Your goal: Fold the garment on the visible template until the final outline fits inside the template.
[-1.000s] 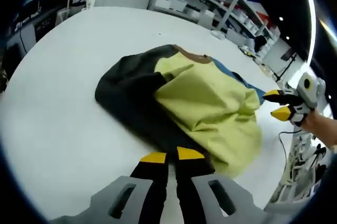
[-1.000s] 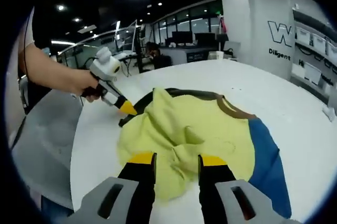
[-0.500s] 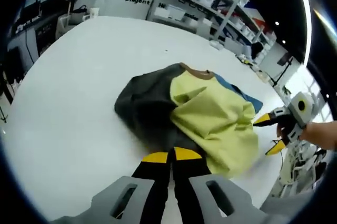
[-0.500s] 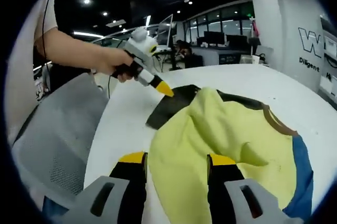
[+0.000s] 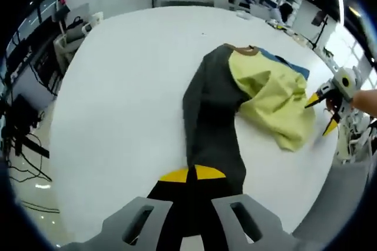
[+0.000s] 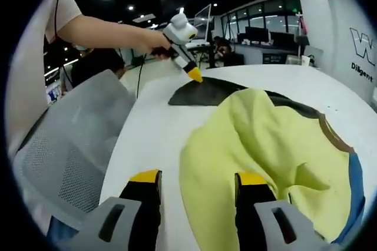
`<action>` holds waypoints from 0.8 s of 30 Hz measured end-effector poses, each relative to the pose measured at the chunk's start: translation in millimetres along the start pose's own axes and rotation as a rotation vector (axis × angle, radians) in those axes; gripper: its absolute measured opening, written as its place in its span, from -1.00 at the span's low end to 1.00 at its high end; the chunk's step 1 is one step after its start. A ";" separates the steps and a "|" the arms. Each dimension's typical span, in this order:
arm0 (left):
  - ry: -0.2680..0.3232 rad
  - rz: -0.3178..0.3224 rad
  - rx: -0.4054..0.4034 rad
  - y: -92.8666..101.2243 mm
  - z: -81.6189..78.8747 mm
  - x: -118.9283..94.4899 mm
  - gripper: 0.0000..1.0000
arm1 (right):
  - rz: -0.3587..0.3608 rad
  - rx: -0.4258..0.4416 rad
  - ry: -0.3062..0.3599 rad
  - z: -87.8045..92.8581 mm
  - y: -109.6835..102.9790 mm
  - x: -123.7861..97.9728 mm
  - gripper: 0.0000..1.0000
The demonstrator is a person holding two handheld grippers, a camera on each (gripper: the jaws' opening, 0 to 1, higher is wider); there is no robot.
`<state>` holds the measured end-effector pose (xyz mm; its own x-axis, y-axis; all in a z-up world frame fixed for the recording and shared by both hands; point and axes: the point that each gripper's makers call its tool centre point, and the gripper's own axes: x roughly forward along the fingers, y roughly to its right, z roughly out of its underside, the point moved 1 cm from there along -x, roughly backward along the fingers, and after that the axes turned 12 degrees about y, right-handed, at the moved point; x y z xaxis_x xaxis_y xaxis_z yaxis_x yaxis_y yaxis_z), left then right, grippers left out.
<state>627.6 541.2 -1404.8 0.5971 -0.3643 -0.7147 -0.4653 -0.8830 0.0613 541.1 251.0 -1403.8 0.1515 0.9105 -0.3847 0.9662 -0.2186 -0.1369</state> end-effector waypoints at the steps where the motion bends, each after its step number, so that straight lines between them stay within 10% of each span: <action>1: -0.009 -0.002 0.013 -3.9 1.2 0.0 -0.96 | -0.001 0.002 -0.001 0.3 0.0 -0.2 -0.06; 7: -0.072 -0.069 0.225 -38.1 -1.6 4.7 -0.96 | -0.014 -0.001 -0.009 0.9 -1.6 0.4 -0.02; 24: -0.177 -0.141 0.479 -94.8 -20.0 29.8 -0.95 | -0.033 0.008 -0.035 9.9 -6.7 -2.8 0.04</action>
<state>702.5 608.1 -1418.0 0.5756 -0.1594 -0.8020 -0.6593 -0.6706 -0.3400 532.1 246.5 -1410.9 0.1126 0.9045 -0.4113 0.9687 -0.1920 -0.1572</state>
